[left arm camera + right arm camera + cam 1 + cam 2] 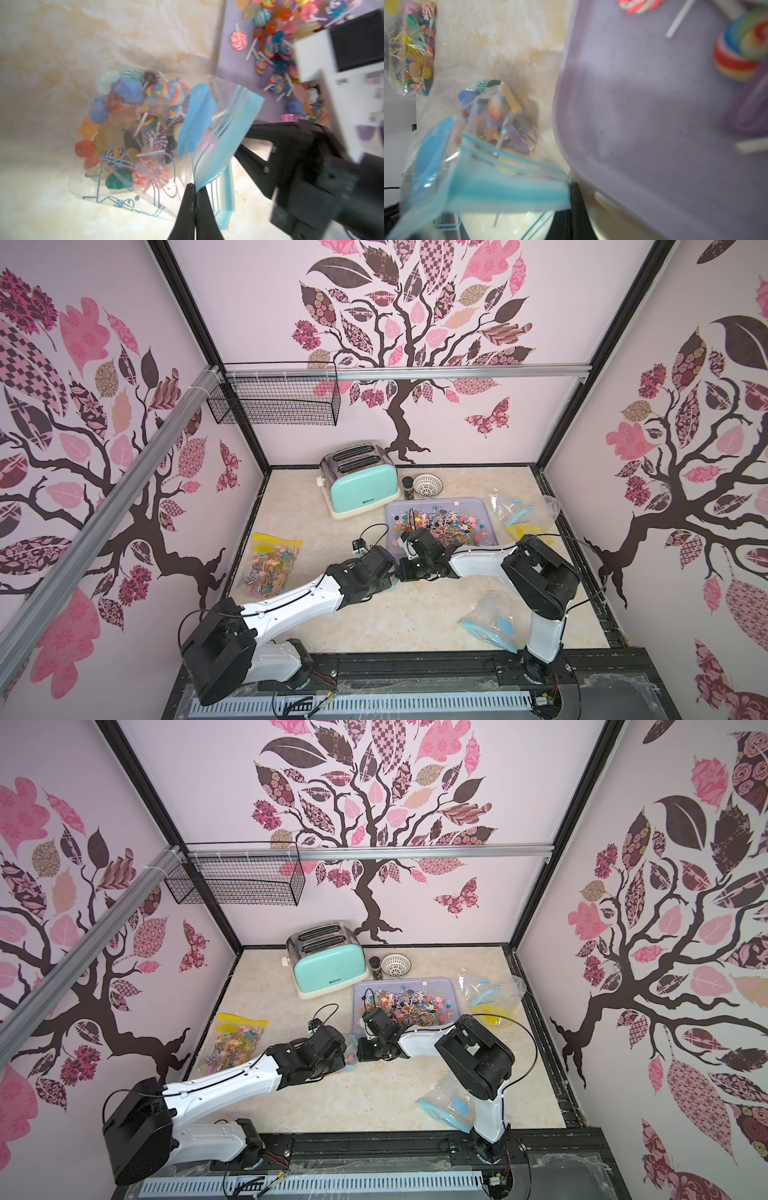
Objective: Pour candies out of the ziploc bag
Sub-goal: Open the ziploc bag at the center of the board, then pick up the ziploc bag from the center of the board.
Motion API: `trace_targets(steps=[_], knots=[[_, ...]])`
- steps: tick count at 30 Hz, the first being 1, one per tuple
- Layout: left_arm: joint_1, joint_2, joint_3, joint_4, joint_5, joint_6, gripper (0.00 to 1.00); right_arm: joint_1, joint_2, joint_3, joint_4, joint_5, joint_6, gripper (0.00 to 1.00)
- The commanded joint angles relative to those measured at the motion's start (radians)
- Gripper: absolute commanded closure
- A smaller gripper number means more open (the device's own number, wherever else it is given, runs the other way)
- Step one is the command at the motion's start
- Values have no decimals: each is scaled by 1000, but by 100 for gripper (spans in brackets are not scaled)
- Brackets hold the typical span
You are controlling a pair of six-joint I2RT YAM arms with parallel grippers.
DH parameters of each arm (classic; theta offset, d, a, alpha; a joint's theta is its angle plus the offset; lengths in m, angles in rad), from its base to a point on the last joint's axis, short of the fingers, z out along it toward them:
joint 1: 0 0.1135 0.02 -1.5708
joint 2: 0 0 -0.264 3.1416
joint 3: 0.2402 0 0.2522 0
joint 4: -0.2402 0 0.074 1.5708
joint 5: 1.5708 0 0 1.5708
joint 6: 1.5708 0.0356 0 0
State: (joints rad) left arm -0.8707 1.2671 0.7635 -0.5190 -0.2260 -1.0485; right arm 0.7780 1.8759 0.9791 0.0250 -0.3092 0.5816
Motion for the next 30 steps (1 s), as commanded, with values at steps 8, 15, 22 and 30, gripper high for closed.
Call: trace_targets(steps=[8,15,22,30], knots=[[-5,-65,47,-83,-1,87,100,-15,-1,-16,-240,77,13,100],[-5,4,50,-31,60,102,100,-17,-176,43,-314,44,13,53],[-7,31,51,-5,71,106,100,-17,-266,17,-173,-141,174,40],[-6,48,59,1,77,109,100,-13,-209,28,-52,-235,275,33]])
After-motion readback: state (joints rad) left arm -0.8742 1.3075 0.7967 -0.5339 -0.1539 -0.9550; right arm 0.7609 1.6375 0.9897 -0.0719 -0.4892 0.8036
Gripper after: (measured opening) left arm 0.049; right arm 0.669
